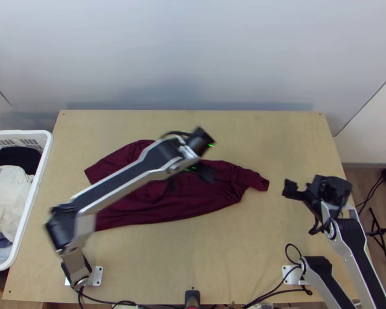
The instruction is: Fold the t-shirt
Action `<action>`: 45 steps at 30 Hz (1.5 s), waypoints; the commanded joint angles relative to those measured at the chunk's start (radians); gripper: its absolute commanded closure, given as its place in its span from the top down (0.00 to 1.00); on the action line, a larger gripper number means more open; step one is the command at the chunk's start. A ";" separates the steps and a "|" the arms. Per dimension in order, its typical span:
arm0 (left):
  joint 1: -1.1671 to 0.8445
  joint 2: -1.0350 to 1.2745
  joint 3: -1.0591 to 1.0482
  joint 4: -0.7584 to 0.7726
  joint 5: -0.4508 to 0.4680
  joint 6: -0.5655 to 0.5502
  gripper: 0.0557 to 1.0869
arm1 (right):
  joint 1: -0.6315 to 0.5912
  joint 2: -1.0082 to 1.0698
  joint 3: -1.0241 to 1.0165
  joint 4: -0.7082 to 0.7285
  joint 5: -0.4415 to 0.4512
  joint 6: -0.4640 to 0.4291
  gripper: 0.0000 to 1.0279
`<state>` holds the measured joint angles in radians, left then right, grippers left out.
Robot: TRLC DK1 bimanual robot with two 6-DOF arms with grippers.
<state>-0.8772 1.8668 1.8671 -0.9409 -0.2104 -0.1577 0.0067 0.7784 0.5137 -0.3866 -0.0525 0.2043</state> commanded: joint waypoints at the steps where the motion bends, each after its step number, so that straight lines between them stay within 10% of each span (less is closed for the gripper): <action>1: 0.113 -0.248 -0.237 0.017 0.088 -0.008 0.95 | 0.138 0.122 0.077 -0.074 -0.093 -0.005 0.96; 40: 0.408 -0.807 -0.776 0.062 0.086 0.020 0.95 | 0.374 0.938 0.543 -0.043 -0.101 -0.075 0.93; 43: 0.408 -0.816 -0.781 0.062 0.086 0.020 0.95 | 0.386 0.940 0.540 -0.043 -0.056 -0.100 0.75; 45: 0.415 -0.819 -0.781 0.062 0.086 0.020 0.95 | 0.407 0.940 0.540 -0.043 0.010 -0.141 0.37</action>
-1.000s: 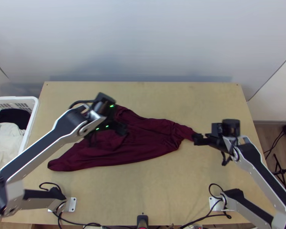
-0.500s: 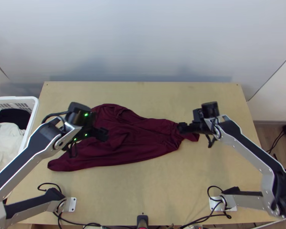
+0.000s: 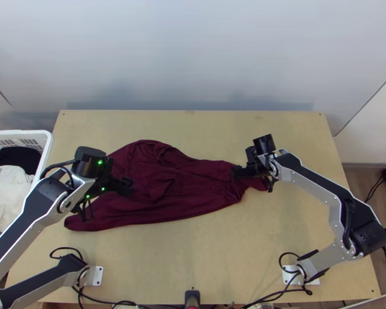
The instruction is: Fold the t-shirt
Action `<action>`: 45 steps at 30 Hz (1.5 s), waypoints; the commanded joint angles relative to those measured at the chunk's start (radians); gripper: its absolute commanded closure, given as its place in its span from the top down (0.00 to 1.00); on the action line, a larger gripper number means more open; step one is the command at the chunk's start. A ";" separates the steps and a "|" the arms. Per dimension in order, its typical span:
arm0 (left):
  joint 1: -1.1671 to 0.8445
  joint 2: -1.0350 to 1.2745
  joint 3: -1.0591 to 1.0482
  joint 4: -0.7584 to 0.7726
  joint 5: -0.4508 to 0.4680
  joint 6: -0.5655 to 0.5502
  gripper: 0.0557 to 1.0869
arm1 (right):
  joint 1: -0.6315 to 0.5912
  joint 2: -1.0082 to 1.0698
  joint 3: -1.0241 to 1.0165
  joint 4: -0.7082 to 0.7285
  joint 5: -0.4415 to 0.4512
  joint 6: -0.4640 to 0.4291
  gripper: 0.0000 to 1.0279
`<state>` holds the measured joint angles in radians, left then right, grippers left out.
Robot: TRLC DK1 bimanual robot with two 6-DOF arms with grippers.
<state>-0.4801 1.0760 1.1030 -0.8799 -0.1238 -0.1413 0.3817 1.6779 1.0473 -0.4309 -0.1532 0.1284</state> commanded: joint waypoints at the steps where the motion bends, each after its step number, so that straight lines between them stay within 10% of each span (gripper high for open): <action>1: 0.018 -0.028 -0.017 0.001 0.000 0.003 0.95 | 0.039 0.040 0.013 0.001 0.127 -0.087 0.16; 2: 0.020 -0.028 -0.019 0.001 0.000 0.005 0.95 | 0.043 0.039 0.017 0.001 0.130 -0.102 0.02; 45: 0.003 -0.103 -0.333 0.140 -0.017 0.054 0.95 | -0.046 -0.426 0.381 -0.042 0.257 -0.039 0.03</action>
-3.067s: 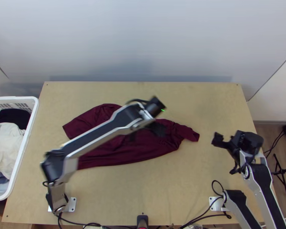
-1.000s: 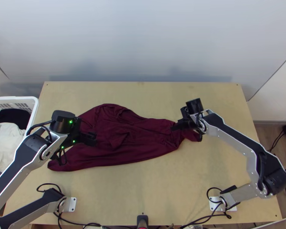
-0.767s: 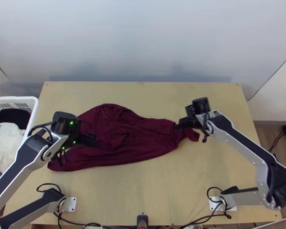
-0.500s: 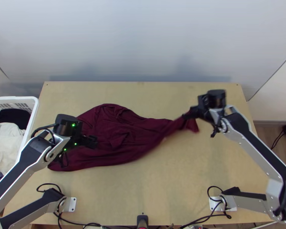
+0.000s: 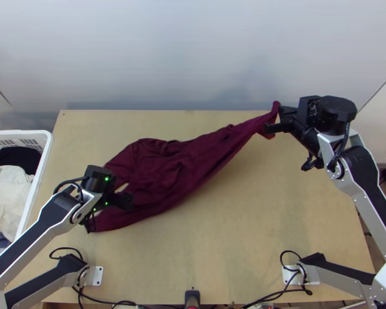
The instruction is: Fold the t-shirt
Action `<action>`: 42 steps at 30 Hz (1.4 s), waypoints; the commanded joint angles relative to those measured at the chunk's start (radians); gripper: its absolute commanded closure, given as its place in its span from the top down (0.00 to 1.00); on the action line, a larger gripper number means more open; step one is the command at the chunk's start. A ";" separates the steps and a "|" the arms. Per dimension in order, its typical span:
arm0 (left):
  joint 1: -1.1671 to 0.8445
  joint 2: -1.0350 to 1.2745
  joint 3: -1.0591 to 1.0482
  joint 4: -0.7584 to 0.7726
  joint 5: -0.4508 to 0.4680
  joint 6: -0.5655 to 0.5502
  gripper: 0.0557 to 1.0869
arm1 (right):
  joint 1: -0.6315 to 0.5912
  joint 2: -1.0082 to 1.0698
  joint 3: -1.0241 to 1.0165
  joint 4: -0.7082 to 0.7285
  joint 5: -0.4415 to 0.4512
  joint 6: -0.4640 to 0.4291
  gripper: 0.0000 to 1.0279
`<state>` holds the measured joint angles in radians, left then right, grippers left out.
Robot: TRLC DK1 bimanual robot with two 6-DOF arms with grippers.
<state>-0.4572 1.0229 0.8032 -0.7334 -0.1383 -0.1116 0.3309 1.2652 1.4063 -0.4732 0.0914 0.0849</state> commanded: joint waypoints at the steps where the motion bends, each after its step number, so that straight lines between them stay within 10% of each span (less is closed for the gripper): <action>1: -0.020 -0.066 -0.033 -0.015 -0.004 0.030 0.95 | 0.007 -0.013 0.019 0.001 0.011 0.004 0.03; 14: -0.169 -0.415 -0.094 -0.244 -0.009 0.342 0.95 | 0.008 -0.015 -0.024 -0.001 0.011 0.012 0.03; 24: -0.133 -0.428 -0.141 -0.224 -0.053 0.707 0.95 | 0.005 -0.015 -0.036 -0.018 0.011 0.018 0.03; 42: -0.020 -0.256 -0.246 -0.075 0.114 1.000 0.94 | -0.039 -0.018 -0.029 -0.053 0.011 0.016 0.03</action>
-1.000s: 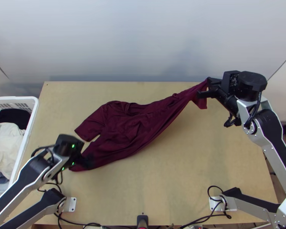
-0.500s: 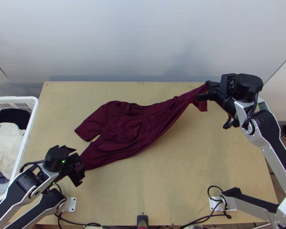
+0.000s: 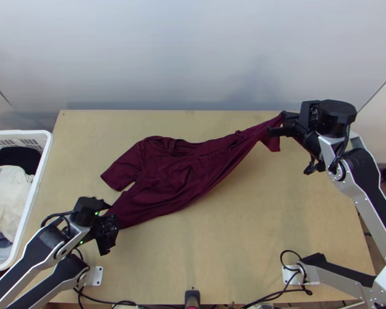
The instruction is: Fold the t-shirt
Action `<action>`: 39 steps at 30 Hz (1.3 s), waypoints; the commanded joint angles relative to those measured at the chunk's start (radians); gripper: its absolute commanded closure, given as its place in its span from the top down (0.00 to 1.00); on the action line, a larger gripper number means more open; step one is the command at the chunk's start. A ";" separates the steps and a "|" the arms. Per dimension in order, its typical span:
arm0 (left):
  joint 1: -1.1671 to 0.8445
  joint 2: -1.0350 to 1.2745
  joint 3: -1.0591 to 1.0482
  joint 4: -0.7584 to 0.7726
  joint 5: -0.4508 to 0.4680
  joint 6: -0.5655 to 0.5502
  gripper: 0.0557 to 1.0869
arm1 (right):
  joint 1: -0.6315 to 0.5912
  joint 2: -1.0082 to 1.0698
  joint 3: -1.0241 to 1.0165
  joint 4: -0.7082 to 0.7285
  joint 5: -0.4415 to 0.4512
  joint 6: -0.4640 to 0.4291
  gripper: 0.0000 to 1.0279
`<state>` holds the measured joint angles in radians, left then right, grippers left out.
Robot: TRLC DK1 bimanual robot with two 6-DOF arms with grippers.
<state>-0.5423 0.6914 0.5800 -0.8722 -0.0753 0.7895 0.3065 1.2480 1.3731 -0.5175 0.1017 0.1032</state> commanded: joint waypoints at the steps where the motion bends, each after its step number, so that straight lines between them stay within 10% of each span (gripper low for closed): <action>1: 0.077 0.085 -0.025 0.065 0.055 0.114 0.95 | -0.018 -0.001 0.004 -0.010 0.001 -0.002 0.03; 11: 0.188 0.212 -0.040 0.107 0.097 0.194 0.93 | -0.027 0.010 0.007 -0.006 0.001 -0.013 0.03; 14: 0.191 0.220 -0.032 0.099 0.155 0.203 0.67 | -0.033 0.016 0.011 -0.001 0.001 -0.016 0.03; 17: 0.180 0.201 -0.008 0.079 0.250 0.195 0.03 | -0.037 0.022 0.017 0.002 0.003 -0.016 0.03; 29: 0.254 0.246 0.261 -0.013 0.391 -0.018 0.04 | -0.050 0.036 0.023 0.019 0.001 -0.014 0.03; 39: 0.513 0.479 1.008 -0.120 0.617 -0.338 0.04 | -0.053 0.037 0.058 0.008 0.001 -0.014 0.03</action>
<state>-0.1688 1.0214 1.1572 -0.9463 0.4282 0.6472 0.2550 1.2827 1.4033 -0.5014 0.1013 0.0887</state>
